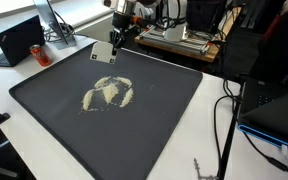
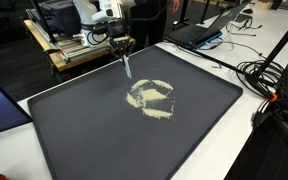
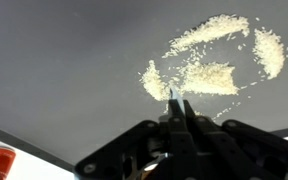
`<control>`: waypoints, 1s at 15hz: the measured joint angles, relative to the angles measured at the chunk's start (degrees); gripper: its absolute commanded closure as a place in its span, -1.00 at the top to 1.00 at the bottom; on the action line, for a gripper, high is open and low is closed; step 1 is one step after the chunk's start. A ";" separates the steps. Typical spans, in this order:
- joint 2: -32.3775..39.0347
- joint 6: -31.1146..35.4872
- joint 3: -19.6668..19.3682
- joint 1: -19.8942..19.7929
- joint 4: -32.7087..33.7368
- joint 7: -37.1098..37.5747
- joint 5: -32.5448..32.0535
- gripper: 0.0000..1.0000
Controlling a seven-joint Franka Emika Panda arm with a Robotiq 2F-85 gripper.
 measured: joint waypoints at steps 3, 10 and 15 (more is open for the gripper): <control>0.61 -0.03 -5.71 1.57 -1.15 -0.99 -5.93 -0.98; 1.42 0.07 -16.11 9.59 -0.61 -11.65 -5.93 -0.98; 3.31 0.26 -23.08 17.33 1.44 -16.39 -5.89 -0.98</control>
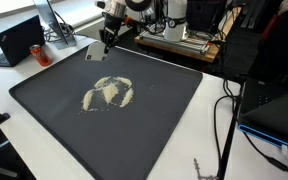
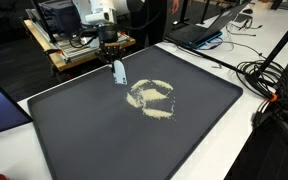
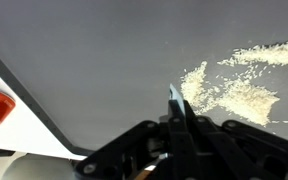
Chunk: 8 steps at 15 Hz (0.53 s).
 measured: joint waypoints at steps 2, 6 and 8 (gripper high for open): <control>0.59 -1.11 -3.43 2.99 1.17 -0.09 0.09 -0.98; 0.97 -6.53 -11.73 8.69 3.65 0.67 -0.82 -0.98; 1.17 -9.66 -16.73 11.79 4.62 3.73 -4.81 -0.98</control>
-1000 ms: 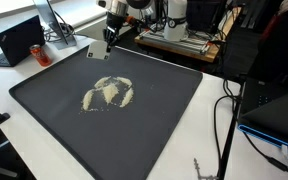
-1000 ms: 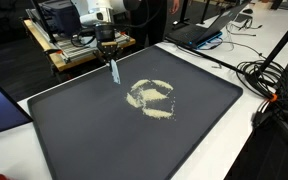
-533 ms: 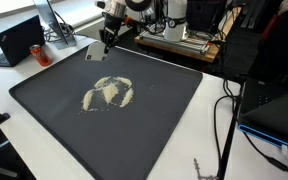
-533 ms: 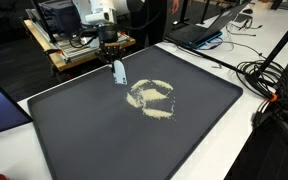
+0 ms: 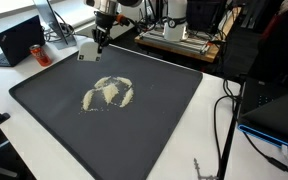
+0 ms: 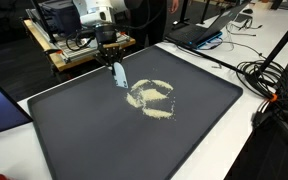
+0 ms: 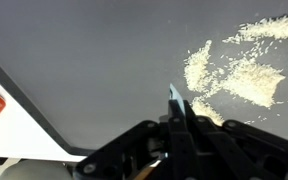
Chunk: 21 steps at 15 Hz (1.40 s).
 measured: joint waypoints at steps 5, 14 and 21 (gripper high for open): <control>2.79 -9.83 -17.97 11.54 4.16 15.38 -21.22 -0.98; 6.34 -42.47 -47.09 40.57 25.43 36.58 -51.35 -0.98; 5.12 -57.22 -29.50 34.53 36.19 47.92 -66.05 -0.98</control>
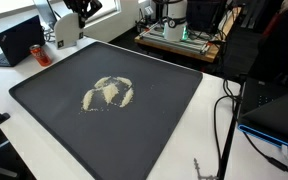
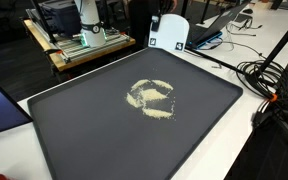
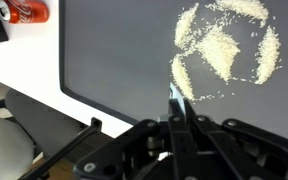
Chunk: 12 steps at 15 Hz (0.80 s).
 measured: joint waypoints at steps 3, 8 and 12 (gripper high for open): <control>-0.20 0.07 13.33 -12.30 0.13 0.35 0.20 -0.98; 0.27 0.43 34.33 -34.83 0.26 0.47 5.46 -0.98; 2.52 1.64 47.30 -48.86 1.27 2.89 9.38 -0.98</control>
